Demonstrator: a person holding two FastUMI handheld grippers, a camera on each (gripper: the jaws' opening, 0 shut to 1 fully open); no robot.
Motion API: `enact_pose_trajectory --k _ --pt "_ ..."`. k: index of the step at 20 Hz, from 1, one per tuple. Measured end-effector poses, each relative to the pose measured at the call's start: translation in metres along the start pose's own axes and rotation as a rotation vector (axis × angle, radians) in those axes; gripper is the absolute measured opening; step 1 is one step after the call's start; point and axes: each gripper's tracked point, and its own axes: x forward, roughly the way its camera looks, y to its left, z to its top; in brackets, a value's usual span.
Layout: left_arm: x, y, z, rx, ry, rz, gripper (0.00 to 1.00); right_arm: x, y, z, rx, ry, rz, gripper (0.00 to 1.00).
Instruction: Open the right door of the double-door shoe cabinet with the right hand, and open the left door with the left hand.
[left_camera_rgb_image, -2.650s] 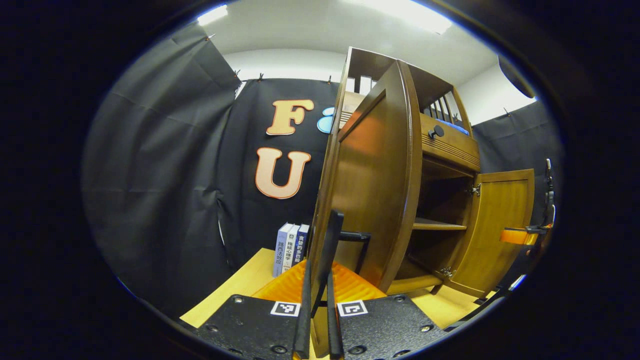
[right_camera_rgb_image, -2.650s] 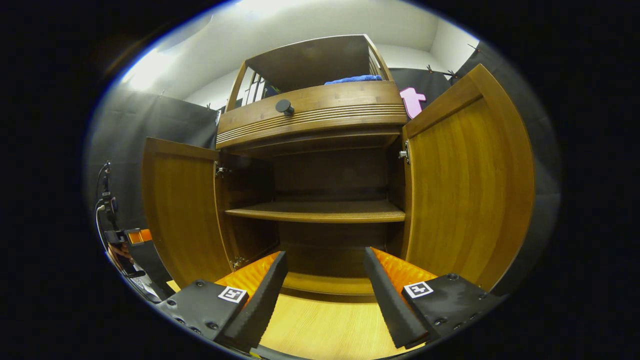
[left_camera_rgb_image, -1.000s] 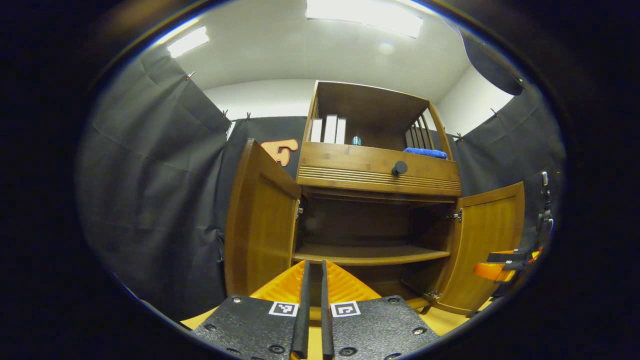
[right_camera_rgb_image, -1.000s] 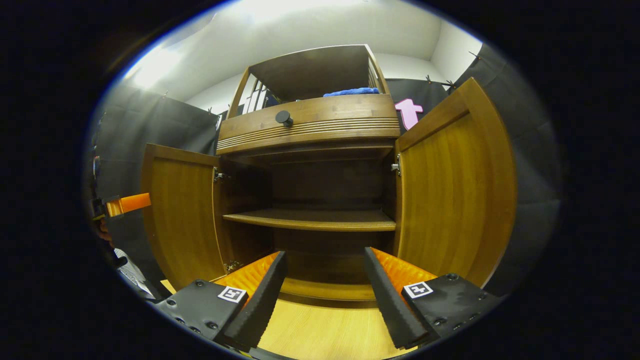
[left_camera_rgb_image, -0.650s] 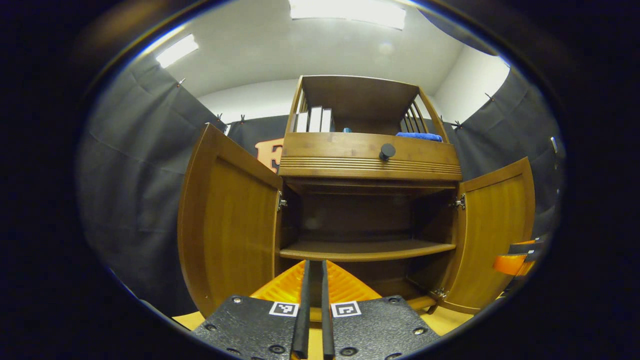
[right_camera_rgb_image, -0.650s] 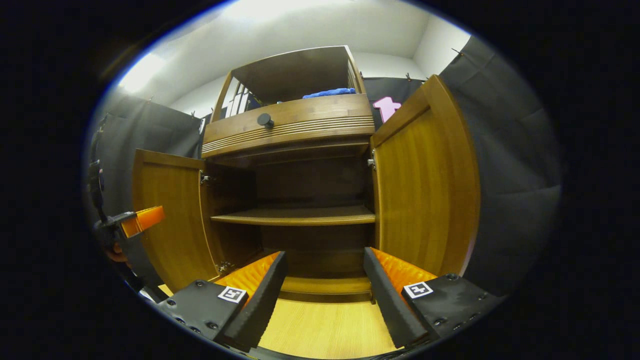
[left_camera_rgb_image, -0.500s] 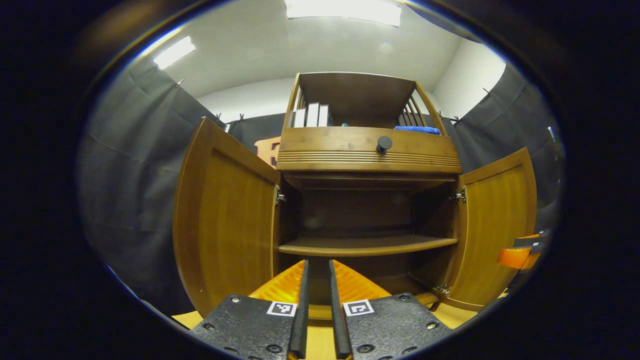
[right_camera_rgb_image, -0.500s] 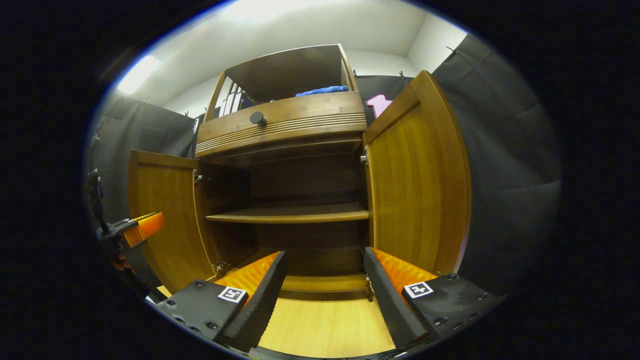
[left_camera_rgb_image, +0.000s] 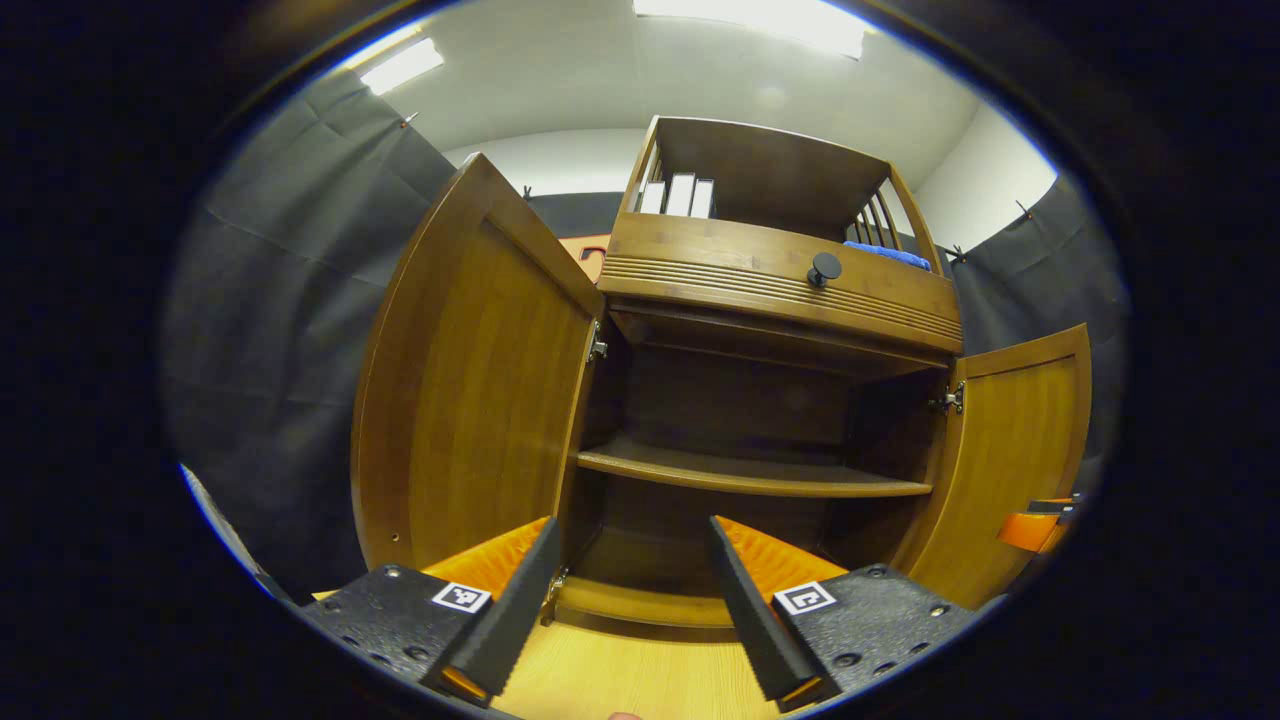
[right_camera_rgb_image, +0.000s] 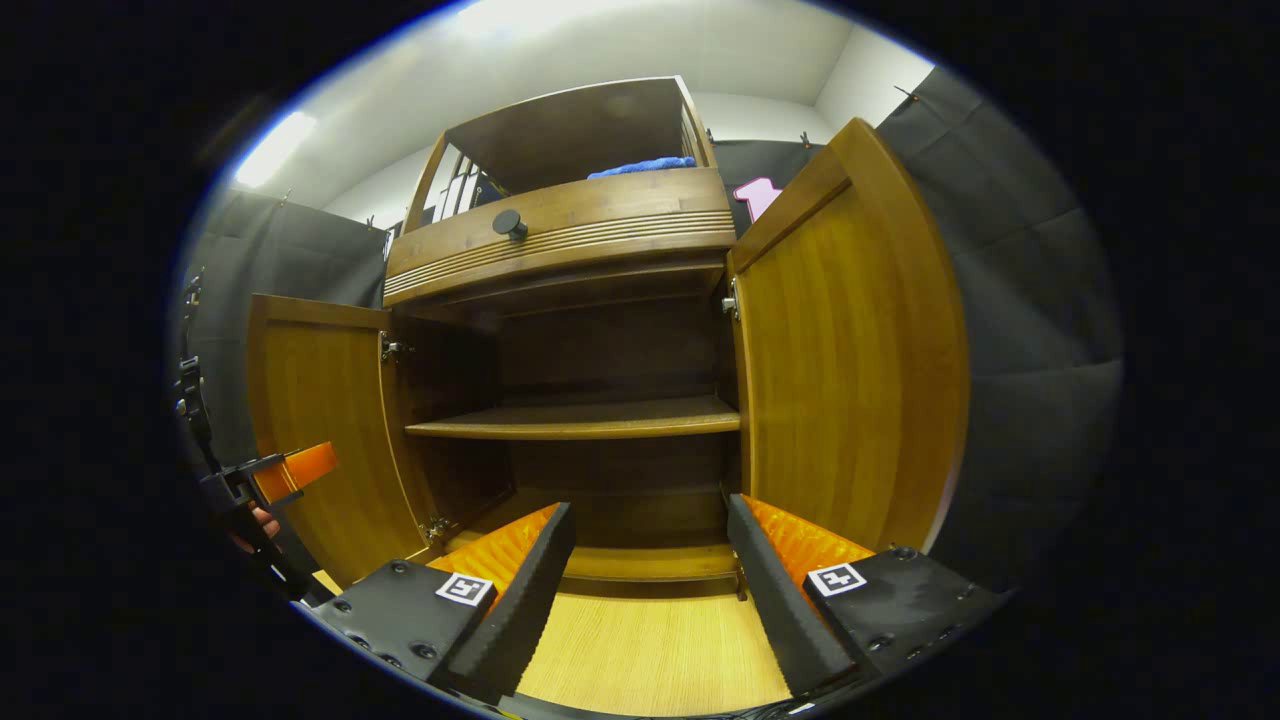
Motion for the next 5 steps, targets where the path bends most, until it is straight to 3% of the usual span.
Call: enact_pose_trajectory --k 1,5 --pt "0.000 0.001 -0.001 0.008 -0.001 0.005 0.90 0.005 0.002 -0.002 0.001 0.005 0.007 0.99" --pt "0.008 -0.011 -0.008 0.023 0.014 -0.027 0.94 0.019 0.011 0.001 -0.017 0.000 0.026 0.99"
